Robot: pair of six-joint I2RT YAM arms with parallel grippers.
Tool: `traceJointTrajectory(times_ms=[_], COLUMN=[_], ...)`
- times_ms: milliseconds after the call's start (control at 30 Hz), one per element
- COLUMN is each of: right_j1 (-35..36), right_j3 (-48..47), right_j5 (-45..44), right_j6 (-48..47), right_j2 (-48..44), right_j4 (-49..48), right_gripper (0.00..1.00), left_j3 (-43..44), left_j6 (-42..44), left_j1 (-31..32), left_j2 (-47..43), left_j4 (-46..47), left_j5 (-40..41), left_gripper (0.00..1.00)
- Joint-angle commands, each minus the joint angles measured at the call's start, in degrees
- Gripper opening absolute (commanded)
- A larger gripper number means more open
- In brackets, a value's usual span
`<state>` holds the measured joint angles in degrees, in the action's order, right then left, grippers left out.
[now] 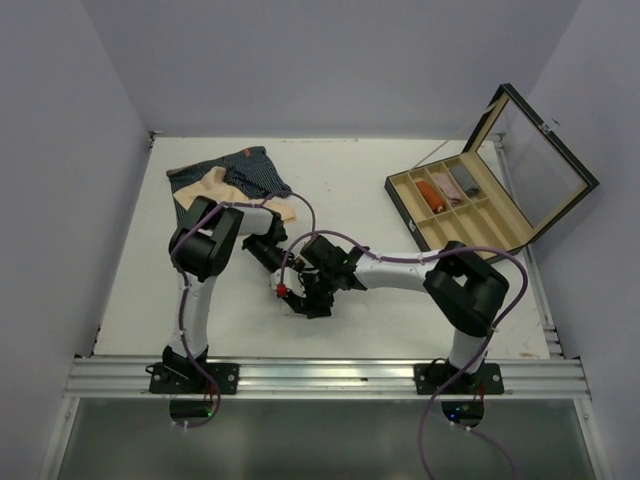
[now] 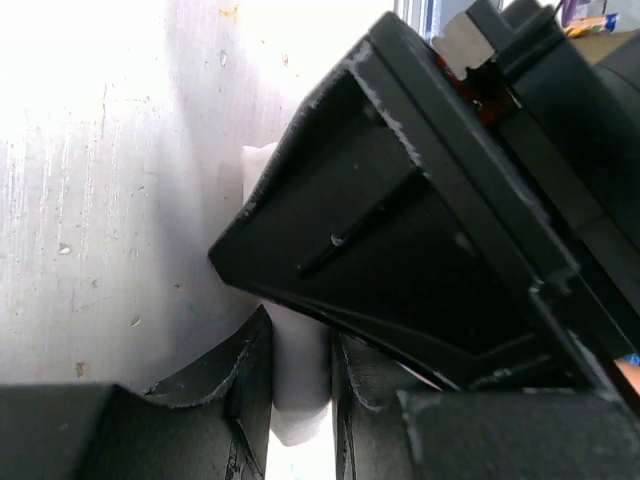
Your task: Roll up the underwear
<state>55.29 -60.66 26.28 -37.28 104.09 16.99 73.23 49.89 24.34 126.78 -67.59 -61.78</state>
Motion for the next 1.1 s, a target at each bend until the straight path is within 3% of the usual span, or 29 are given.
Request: traceJointTrajectory(times_ms=[0, 200, 267, 433, 600, 667, 733, 767, 900, 967, 1000, 1033, 1067], right_j1=[0.3, 0.3, 0.3, 0.1, -2.6, -5.0, -9.9, -11.9, -25.2, -30.6, -36.1, -38.6, -43.5], right_j3=[1.2, 1.8, 1.5, 2.9, 3.3, 1.4, -1.5, -2.7, -8.8, -10.5, -10.9, -11.1, -11.0], right_j5=[-0.3, -1.4, -1.6, -1.1, -0.2, 2.0, 3.9, 5.1, 5.5, 5.7, 6.0, 5.1, 3.6], right_j6=[0.3, -0.1, -0.9, -1.5, 0.1, 0.9, 1.9, 2.0, 2.4, 4.0, 4.8, 5.5, 5.8], right_j2=[1.5, 2.9, 2.5, -3.1, -10.3, -13.3, -15.1, -15.7, -17.3, -19.2, -20.0, -20.8, -22.5], right_j4=[-4.0, -3.7, -1.5, 2.0, 5.4, 8.8, 10.9, 13.0, 18.2, 19.0, 19.4, 19.6, 19.5], right_gripper=[0.53, 0.15, 0.0, 0.0, 0.0, 0.0, 0.0, 0.0, 0.0, 0.0, 0.0, 0.0, 0.0], left_j3=[0.2, 0.7, 1.3, 6.4, 15.4, 20.1, 22.9, 25.1, 28.0, 26.4, 24.4, 22.0, 15.9], left_j6=[3.3, 1.8, 1.6, 3.9, 4.5, 4.7, 3.8, 3.2, -1.9, -9.0, -14.5, -26.6, -33.4], left_j1=[-0.8, -1.3, -2.0, -5.7, -12.0, -15.2, -17.0, -18.3, -19.5, -19.5, -19.5, -19.5, -19.5], left_j2=[3.2, 1.8, 0.1, -5.5, -13.4, -16.6, -20.3, -21.9, -29.8, -34.7, -36.7, -40.5, -42.5], left_j4=[8.5, 9.5, 8.5, 3.1, -0.3, -1.0, -0.3, 1.7, 10.2, 19.8, 25.3, 30.9, 42.2], left_j5=[9.9, 8.3, 7.8, 9.3, 13.9, 15.8, 17.2, 17.7, 19.3, 19.6, 22.4, 25.2, 29.3], left_gripper=[0.25, 0.34, 0.42, 0.59, 0.65, 0.74, 0.93, 1.0, 1.0, 1.0, 1.0, 1.0, 1.0])
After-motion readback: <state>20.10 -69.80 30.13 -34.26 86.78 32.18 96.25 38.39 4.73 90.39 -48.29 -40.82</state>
